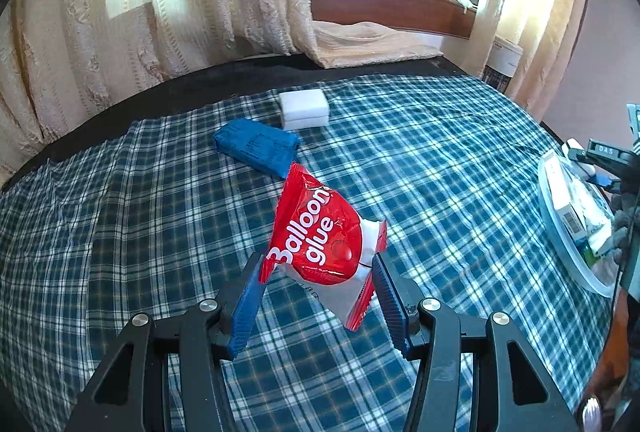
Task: Organize objects
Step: 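Carry the glue packet and white charger toward the clear bowl with both grippers, then lower the glue packet and charger into the bowl and open both grippers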
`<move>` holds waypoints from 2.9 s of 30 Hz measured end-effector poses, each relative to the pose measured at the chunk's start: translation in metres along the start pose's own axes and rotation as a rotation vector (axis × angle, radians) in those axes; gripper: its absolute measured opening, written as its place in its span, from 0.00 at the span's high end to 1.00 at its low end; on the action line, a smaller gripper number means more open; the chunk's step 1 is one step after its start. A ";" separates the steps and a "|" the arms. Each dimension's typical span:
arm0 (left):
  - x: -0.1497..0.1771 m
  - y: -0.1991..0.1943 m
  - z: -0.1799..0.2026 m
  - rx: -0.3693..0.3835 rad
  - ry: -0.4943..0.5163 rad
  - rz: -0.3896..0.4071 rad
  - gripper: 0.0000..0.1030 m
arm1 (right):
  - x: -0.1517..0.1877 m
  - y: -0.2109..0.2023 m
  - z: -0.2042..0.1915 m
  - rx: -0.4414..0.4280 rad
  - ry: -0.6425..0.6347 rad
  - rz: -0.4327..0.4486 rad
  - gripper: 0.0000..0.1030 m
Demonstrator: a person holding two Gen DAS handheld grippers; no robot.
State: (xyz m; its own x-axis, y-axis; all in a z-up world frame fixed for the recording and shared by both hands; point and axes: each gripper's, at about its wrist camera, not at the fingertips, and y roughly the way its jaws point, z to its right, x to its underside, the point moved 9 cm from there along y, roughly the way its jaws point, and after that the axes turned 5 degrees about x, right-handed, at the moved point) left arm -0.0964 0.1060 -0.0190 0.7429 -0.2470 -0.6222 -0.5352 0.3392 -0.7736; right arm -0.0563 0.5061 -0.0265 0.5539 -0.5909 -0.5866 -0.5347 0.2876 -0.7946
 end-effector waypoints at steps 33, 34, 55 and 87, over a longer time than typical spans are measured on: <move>-0.008 -0.007 0.212 0.245 0.301 -0.020 0.45 | 0.026 -0.084 0.054 -0.153 -0.016 0.181 0.32; -0.008 -0.007 0.219 0.250 0.313 -0.019 0.45 | 0.027 -0.085 0.055 -0.152 -0.016 0.185 0.32; -0.026 0.030 0.302 0.260 0.457 -0.039 0.45 | 0.039 -0.076 0.098 -0.211 0.065 0.181 0.32; -0.004 0.007 0.284 0.311 0.431 -0.046 0.43 | 0.052 -0.088 0.083 -0.232 0.060 0.176 0.32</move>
State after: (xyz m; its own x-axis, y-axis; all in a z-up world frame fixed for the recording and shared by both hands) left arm 0.0111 0.3670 0.0115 0.4955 -0.5962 -0.6317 -0.3126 0.5562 -0.7701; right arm 0.0724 0.5122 -0.0005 0.4046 -0.5923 -0.6968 -0.7550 0.2136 -0.6200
